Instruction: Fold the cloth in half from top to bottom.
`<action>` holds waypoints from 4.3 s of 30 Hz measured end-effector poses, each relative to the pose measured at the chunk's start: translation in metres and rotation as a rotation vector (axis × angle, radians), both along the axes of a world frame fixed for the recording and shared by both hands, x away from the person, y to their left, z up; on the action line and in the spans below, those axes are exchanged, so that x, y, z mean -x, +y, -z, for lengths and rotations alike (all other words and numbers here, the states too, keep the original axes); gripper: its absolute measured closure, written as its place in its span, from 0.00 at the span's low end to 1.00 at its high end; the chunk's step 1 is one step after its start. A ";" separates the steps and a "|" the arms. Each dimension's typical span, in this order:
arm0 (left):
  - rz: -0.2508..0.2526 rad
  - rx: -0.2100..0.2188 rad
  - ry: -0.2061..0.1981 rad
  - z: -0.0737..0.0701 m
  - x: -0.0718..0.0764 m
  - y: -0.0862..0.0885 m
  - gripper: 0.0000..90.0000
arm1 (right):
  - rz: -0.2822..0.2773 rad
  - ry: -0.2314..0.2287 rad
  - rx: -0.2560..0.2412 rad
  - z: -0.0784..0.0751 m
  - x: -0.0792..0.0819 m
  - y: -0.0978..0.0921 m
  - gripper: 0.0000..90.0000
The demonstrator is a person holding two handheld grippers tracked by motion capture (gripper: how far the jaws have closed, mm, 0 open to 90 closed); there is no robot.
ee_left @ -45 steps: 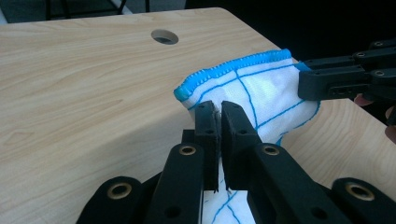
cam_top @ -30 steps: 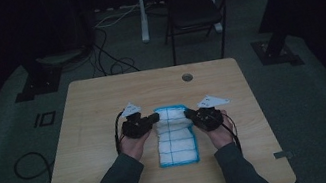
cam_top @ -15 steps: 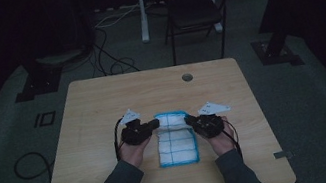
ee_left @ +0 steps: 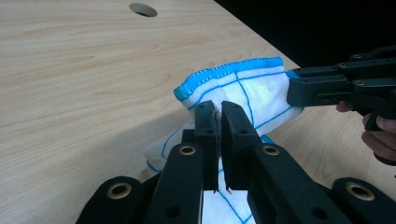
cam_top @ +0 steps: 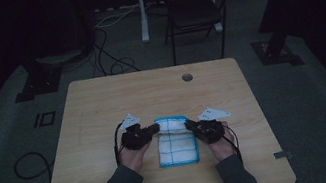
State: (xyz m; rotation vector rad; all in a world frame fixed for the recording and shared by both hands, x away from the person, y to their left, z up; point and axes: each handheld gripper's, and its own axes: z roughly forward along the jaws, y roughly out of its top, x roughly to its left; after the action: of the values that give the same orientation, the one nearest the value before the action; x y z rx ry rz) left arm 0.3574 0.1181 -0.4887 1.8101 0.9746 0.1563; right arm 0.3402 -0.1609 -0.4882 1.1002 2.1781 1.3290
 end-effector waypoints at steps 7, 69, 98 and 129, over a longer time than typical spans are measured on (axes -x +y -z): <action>0.004 0.002 0.015 0.007 0.007 0.001 0.96 | 0.000 0.005 0.003 0.005 0.006 0.000 0.93; 0.050 -0.071 0.088 0.030 -0.007 -0.012 0.89 | 0.001 0.044 0.044 0.039 0.031 -0.002 0.80; 0.126 -0.171 0.052 0.043 0.042 -0.010 0.86 | 0.085 0.008 -0.024 0.030 0.040 -0.033 0.71; -0.163 -0.330 -0.017 0.052 0.010 0.063 0.74 | 0.218 0.055 0.001 0.045 0.024 -0.057 0.68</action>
State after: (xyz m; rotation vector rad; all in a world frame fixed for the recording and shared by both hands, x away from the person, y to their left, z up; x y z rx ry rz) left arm 0.3474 0.1806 -0.5403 2.0201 1.1354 0.4560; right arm 0.3162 -0.2183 -0.5330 1.3445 2.0275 1.2144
